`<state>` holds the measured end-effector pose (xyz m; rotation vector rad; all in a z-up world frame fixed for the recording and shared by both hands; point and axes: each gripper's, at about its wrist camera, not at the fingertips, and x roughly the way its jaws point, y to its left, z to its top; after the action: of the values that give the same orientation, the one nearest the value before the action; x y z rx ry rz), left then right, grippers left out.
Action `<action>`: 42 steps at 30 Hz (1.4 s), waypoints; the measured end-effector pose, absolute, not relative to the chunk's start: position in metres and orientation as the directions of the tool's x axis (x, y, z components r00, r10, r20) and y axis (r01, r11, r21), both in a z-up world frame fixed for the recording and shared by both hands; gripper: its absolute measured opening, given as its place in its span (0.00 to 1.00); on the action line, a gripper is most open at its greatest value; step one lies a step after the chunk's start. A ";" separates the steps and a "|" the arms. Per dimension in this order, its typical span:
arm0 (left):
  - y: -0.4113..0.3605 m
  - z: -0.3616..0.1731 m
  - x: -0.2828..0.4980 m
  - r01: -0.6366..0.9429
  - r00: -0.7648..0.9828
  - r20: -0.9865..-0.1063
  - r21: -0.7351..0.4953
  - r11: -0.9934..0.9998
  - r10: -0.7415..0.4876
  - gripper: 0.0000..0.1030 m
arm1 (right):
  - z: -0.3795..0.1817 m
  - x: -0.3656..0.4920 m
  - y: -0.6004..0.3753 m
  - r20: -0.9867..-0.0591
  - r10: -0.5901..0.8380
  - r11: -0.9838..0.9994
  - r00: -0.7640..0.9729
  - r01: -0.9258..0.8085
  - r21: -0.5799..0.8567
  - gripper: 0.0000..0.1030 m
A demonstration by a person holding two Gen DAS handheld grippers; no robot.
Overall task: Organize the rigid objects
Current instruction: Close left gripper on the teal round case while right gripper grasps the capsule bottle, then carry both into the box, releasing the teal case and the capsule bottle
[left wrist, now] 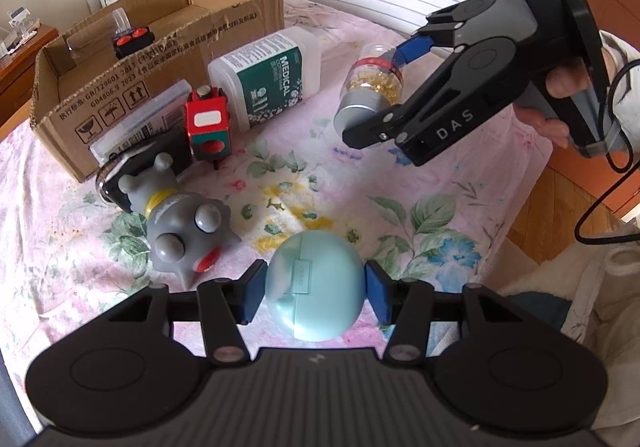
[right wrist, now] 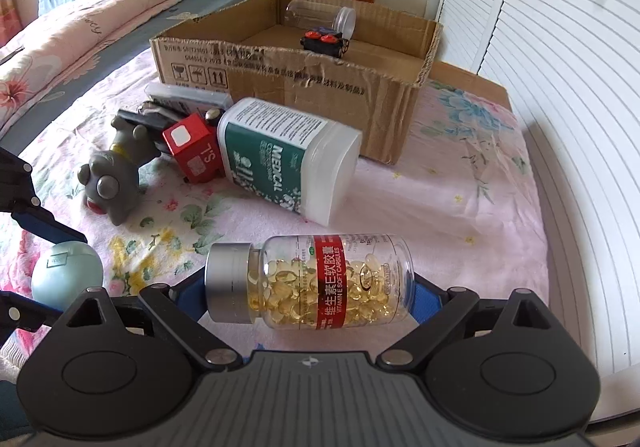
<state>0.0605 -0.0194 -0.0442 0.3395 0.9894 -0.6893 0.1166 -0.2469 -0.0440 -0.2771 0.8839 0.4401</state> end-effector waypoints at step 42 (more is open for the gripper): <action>0.016 0.008 0.259 0.380 0.619 -0.753 0.041 0.924 -0.222 0.50 | 0.056 0.205 -0.220 -0.713 0.328 0.858 0.620 -0.511 -0.050 0.95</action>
<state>0.2591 0.0161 0.0076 0.2040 0.8346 -0.3486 0.2051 -0.2195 0.0558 -0.2589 0.7620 0.4882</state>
